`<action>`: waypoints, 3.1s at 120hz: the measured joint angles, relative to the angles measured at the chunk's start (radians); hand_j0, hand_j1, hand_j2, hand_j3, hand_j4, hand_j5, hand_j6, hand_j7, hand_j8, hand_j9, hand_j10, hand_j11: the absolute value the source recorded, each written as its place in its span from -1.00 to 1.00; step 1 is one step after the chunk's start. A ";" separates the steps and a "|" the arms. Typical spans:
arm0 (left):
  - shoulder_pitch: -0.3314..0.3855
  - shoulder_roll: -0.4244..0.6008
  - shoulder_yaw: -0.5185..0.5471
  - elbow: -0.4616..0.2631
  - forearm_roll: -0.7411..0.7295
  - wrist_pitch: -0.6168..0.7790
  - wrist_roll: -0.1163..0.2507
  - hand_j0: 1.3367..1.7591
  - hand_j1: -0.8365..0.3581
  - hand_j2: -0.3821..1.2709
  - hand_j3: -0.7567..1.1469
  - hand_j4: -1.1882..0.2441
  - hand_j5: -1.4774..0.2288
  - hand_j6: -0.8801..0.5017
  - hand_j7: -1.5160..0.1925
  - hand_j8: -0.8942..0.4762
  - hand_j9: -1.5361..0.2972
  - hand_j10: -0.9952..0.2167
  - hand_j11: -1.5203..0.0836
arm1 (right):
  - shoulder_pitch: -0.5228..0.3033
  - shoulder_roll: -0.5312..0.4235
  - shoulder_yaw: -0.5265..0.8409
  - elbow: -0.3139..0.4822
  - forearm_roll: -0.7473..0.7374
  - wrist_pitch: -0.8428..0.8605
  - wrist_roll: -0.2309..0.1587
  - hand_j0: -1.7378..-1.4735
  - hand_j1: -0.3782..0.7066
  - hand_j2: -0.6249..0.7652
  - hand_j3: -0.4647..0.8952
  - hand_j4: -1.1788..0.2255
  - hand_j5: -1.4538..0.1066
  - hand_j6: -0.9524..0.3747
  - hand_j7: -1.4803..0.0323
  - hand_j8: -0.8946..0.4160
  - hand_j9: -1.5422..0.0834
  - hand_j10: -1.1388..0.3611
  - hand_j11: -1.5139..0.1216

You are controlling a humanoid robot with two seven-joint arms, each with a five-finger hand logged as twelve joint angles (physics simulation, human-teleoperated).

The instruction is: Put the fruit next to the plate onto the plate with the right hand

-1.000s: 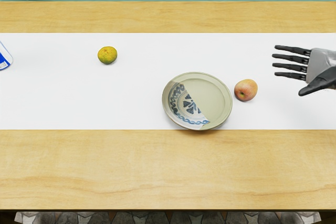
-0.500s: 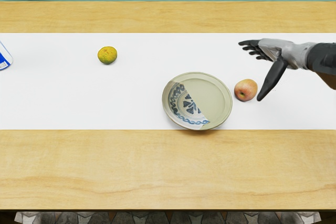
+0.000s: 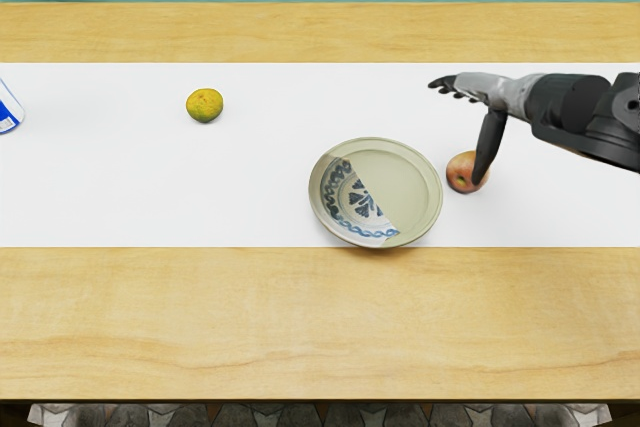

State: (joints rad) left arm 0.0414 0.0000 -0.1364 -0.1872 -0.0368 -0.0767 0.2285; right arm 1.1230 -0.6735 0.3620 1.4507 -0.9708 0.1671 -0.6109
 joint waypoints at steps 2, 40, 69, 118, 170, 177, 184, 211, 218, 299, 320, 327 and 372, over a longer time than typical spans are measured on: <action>0.000 0.000 0.000 0.000 0.000 0.000 0.000 0.52 0.98 -0.54 -0.21 0.66 0.73 0.27 0.77 0.30 0.68 0.64 0.90 | 0.001 0.003 -0.002 -0.001 0.000 -0.001 0.000 -0.40 -0.83 -0.11 -0.32 0.60 0.77 0.34 0.86 0.27 0.81 0.44 0.76; 0.000 0.000 0.000 0.000 0.000 0.000 0.000 0.52 0.98 -0.54 -0.21 0.66 0.73 0.27 0.77 0.30 0.68 0.64 0.90 | 0.016 0.120 -0.123 -0.053 -0.049 -0.125 0.000 -0.40 -0.82 -0.12 -0.32 0.59 0.77 0.34 0.86 0.27 0.80 0.44 0.76; 0.000 0.000 0.000 0.000 0.000 0.000 0.000 0.52 0.98 -0.54 -0.21 0.66 0.73 0.27 0.77 0.30 0.68 0.64 0.90 | 0.020 0.135 -0.181 -0.055 -0.090 -0.247 0.000 -0.40 -0.75 -0.12 -0.32 0.55 0.72 0.29 0.81 0.22 0.76 0.40 0.71; 0.000 0.000 0.000 0.000 0.000 0.000 0.000 0.52 0.98 -0.54 -0.21 0.66 0.73 0.27 0.77 0.30 0.68 0.64 0.90 | 0.053 0.128 -0.316 -0.055 -0.085 -0.264 0.000 -0.40 -0.73 -0.13 -0.32 0.53 0.69 0.28 0.78 0.20 0.74 0.38 0.69; 0.000 0.000 0.000 0.000 0.000 0.000 0.000 0.52 0.98 -0.54 -0.21 0.66 0.73 0.27 0.77 0.30 0.68 0.64 0.90 | 0.053 0.129 -0.387 -0.122 -0.097 -0.349 0.000 -0.40 -0.66 -0.14 -0.32 0.49 0.64 0.23 0.73 0.16 0.69 0.34 0.64; 0.000 0.000 0.000 0.000 0.000 0.000 0.000 0.52 0.98 -0.54 -0.21 0.66 0.73 0.27 0.77 0.30 0.68 0.64 0.90 | 0.052 0.131 -0.410 -0.125 -0.097 -0.384 0.000 -0.40 -0.65 -0.14 -0.32 0.48 0.64 0.23 0.73 0.16 0.68 0.34 0.64; 0.000 0.000 0.000 0.000 0.000 0.000 0.000 0.52 0.98 -0.54 -0.21 0.66 0.73 0.27 0.77 0.30 0.68 0.64 0.90 | 0.052 0.143 -0.424 -0.127 -0.098 -0.413 0.000 -0.40 -0.65 -0.14 -0.32 0.48 0.64 0.22 0.73 0.15 0.68 0.34 0.64; 0.000 0.000 0.000 0.000 0.000 0.000 0.000 0.52 0.98 -0.54 -0.21 0.66 0.73 0.27 0.77 0.30 0.68 0.64 0.90 | 0.050 0.156 -0.436 -0.131 -0.097 -0.450 0.000 -0.40 -0.65 -0.14 -0.32 0.48 0.64 0.22 0.72 0.15 0.68 0.33 0.63; 0.000 0.000 0.000 0.000 0.000 0.000 0.000 0.52 0.98 -0.54 -0.21 0.66 0.73 0.27 0.77 0.30 0.68 0.64 0.90 | 0.047 0.157 -0.436 -0.131 -0.096 -0.452 0.000 -0.40 -0.63 -0.14 -0.32 0.47 0.62 0.21 0.71 0.14 0.67 0.32 0.62; 0.000 0.000 0.000 0.000 0.000 0.000 0.000 0.52 0.98 -0.54 -0.21 0.66 0.73 0.27 0.77 0.30 0.68 0.64 0.90 | 0.034 0.156 -0.429 -0.130 -0.084 -0.454 0.000 -0.39 -0.03 -0.12 -0.32 0.08 0.16 -0.20 0.24 -0.24 0.23 -0.04 0.19; 0.000 0.000 0.000 0.000 0.000 0.000 0.000 0.52 0.98 -0.54 -0.21 0.66 0.73 0.27 0.77 0.30 0.68 0.64 0.90 | 0.034 0.155 -0.428 -0.129 -0.082 -0.453 0.000 -0.39 0.02 -0.03 -0.32 0.02 0.10 -0.26 0.17 -0.21 0.16 -0.06 0.12; 0.000 0.000 0.000 0.000 0.000 0.000 0.000 0.52 0.98 -0.54 -0.21 0.66 0.73 0.27 0.77 0.30 0.68 0.64 0.90 | 0.034 0.153 -0.428 -0.127 -0.080 -0.453 0.000 -0.39 0.04 0.01 -0.32 -0.01 0.07 -0.29 0.14 -0.19 0.13 -0.06 0.09; 0.000 0.000 0.000 0.000 0.000 0.000 0.000 0.52 0.98 -0.54 -0.21 0.66 0.73 0.27 0.77 0.30 0.68 0.64 0.90 | 0.023 0.155 -0.425 -0.129 -0.086 -0.456 -0.002 -0.34 0.10 0.07 -0.32 -0.23 0.07 -0.20 0.01 -0.15 0.06 0.01 -0.03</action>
State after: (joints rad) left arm 0.0415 0.0000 -0.1368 -0.1872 -0.0367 -0.0767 0.2285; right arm 1.1460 -0.5181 -0.0629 1.3221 -1.0566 -0.2889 -0.6124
